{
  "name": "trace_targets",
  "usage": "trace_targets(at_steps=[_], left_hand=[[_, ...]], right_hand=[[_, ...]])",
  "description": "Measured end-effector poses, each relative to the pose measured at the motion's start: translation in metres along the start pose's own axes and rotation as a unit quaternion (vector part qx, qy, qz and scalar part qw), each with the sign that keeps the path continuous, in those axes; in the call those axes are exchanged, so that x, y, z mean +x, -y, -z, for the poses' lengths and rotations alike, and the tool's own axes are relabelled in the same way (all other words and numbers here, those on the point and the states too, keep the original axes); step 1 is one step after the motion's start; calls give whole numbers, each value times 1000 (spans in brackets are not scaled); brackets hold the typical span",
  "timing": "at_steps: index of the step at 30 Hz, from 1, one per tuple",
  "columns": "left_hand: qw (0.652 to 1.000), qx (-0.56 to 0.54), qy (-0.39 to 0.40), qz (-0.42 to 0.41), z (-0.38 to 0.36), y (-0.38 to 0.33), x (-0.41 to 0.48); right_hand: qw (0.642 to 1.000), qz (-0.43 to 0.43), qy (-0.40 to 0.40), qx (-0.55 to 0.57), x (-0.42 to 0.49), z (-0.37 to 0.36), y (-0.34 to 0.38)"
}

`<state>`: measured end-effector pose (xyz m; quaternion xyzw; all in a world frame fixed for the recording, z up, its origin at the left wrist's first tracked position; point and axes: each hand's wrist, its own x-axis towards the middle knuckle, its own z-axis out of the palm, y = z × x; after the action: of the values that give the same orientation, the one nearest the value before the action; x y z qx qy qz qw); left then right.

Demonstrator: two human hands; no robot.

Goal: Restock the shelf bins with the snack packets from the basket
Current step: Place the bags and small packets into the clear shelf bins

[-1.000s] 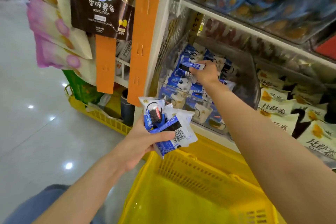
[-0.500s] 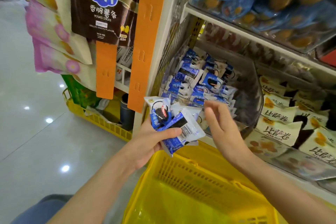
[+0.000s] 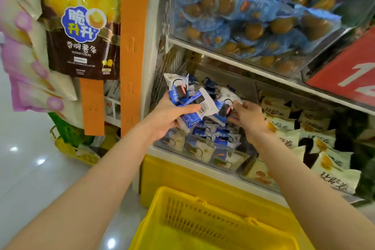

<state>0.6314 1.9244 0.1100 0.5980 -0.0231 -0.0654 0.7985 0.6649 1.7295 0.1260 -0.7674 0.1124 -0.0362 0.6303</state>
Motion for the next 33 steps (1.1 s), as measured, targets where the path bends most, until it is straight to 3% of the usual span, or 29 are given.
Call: trace_targets(at_steps=[2,4,6,8,10,14,17,20,24,28,30,33], left_hand=[[1000,27,4,11,3,0,8],[998,49,18,16,4,2,11],[999,45,18,22,3,3,13],[999,47,7,26,1,3,16],[998,58,0,33,-2,3,20],[994,93,31,45,-9,4,24],[993,73,49,81,-16,2,24],[983,172,-10,68,-17,-4,25],[925,373,-59,-42,-6,-19,28],[870,483,-30,-99,3,-27,31],[826,555,24,-94,5,-28,33],[735,668,120,-20,6,-24,37]], right_hand=[[997,-47,41,-33,15,-14,-12],[988,-38,60,-140,23,-25,-21],[978,25,-4,-209,23,-26,-20],[973,102,-67,-198,17,-18,-14],[972,162,-10,-168,6,-12,-9],[948,195,162,-191,-12,-9,5],[934,192,218,-208,-12,-8,11],[945,156,209,-198,-10,-9,6],[978,77,130,-145,-4,-10,-8],[977,39,115,-177,-1,-7,-24],[964,34,137,-225,0,-3,-30],[934,82,154,-311,0,1,-34]])
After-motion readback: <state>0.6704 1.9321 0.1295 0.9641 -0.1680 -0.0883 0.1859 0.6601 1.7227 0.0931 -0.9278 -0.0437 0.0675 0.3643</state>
